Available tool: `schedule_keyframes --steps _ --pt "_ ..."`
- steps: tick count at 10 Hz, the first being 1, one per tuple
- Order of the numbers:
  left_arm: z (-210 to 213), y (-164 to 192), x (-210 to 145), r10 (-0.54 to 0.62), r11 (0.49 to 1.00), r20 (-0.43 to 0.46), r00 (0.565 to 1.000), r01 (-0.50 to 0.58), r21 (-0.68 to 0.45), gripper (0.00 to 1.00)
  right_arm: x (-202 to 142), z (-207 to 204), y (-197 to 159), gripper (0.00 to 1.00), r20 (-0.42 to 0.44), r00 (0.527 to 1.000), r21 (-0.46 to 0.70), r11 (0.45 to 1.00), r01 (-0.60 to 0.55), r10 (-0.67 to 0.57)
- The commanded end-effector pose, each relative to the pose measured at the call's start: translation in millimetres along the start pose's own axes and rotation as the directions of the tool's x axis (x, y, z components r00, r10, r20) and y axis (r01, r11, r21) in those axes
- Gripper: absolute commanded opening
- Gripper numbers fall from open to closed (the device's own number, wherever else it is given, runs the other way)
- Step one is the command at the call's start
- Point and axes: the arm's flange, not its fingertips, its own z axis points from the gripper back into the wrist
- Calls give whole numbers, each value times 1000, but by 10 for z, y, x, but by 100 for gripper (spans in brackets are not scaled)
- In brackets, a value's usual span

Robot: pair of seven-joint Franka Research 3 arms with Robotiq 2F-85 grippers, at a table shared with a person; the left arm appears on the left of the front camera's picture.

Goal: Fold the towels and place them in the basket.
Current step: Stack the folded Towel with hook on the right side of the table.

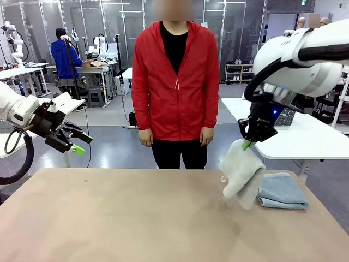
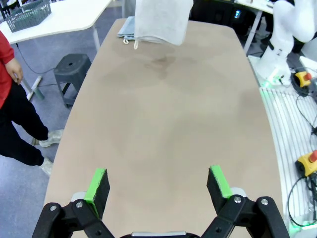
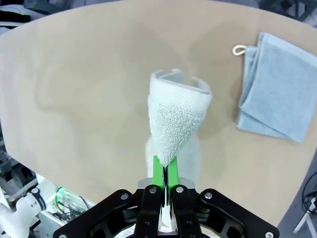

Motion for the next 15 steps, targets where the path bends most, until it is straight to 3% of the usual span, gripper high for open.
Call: schedule_keyframes --steps 1,8,12,15 --pt "3 -6 9 0 1000 1 1000 0 0 100 163 151 -135 4 -27 999 -24 999 40 -40" --pt "3 -6 9 0 1000 1 1000 0 0 100 615 202 -762 4 -50 996 -7 998 68 -69" --pt "3 -6 9 0 1000 1 1000 0 0 100 771 131 -905 4 -62 994 -16 996 87 -88" --pt "3 -6 9 0 1000 1 1000 0 0 100 654 108 -844 4 -49 994 -26 995 98 -99"
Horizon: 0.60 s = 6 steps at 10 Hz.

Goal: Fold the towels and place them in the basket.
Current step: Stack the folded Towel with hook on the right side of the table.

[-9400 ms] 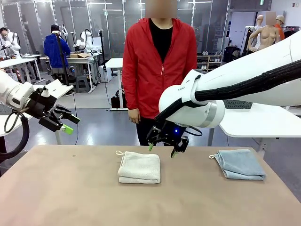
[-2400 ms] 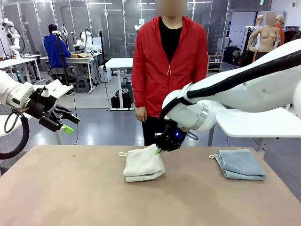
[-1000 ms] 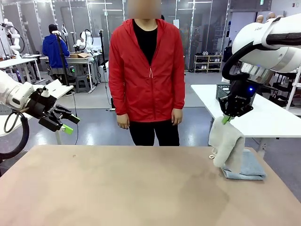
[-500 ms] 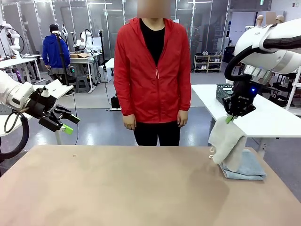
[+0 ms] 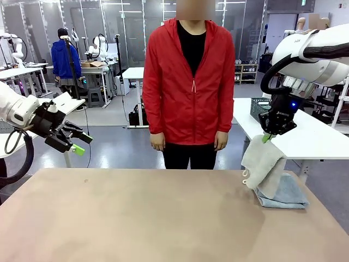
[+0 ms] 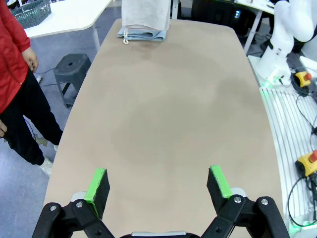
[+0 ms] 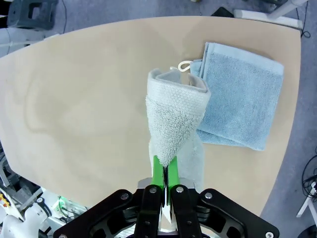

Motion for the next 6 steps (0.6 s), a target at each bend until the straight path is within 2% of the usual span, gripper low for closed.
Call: schedule_keyframes --steps 1,4,6 --pt "3 -6 9 0 1000 1 1000 0 0 100 -47 8 16 4 2 1000 0 1000 -2 2" --pt "3 -6 9 0 1000 1 1000 0 0 100 -3 11 4 4 2 1000 0 1000 -1 1" --pt "3 -6 9 0 1000 1 1000 0 0 100 139 -107 -45 4 1 1000 57 998 19 -19"
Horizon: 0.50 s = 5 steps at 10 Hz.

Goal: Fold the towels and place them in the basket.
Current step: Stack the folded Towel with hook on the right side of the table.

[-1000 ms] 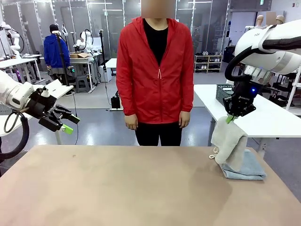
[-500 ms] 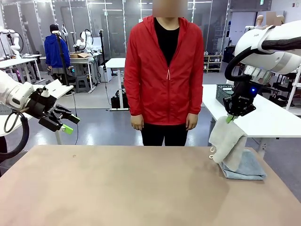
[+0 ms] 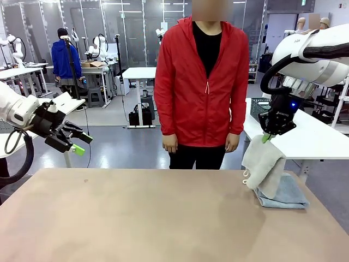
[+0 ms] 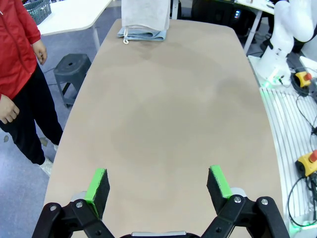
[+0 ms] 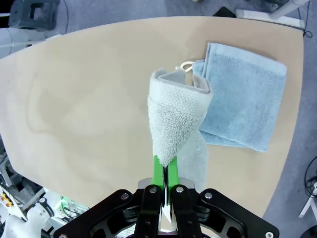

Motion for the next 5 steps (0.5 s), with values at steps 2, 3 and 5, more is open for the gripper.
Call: schedule_keyframes --steps 2,3,5 --pt "3 -6 9 0 1000 1 1000 0 0 100 229 -117 -140 4 -14 1000 90 996 24 -23" --pt "3 -6 9 0 1000 1 1000 0 0 100 280 -154 -203 4 -27 999 110 994 26 -23" --pt "3 -6 9 0 1000 1 1000 0 0 100 396 -193 -421 4 -42 999 127 992 24 -18"
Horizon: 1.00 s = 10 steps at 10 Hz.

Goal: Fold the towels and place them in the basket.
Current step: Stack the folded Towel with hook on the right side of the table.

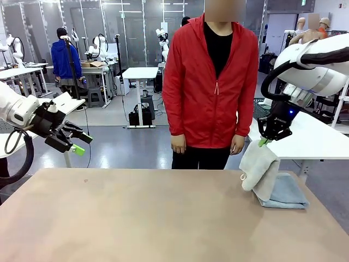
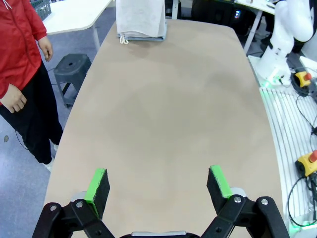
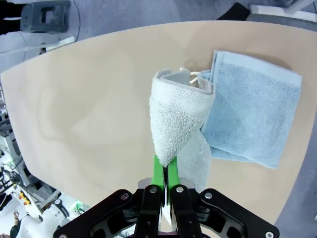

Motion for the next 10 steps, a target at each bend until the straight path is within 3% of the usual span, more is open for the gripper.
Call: schedule_keyframes --steps 1,10 --pt "3 -6 9 0 1000 1 1000 0 0 100 158 86 -210 4 -39 999 43 998 -36 38" --pt "3 -6 9 0 1000 1 1000 0 0 100 395 -146 -1702 4 -192 981 155 987 38 -7"
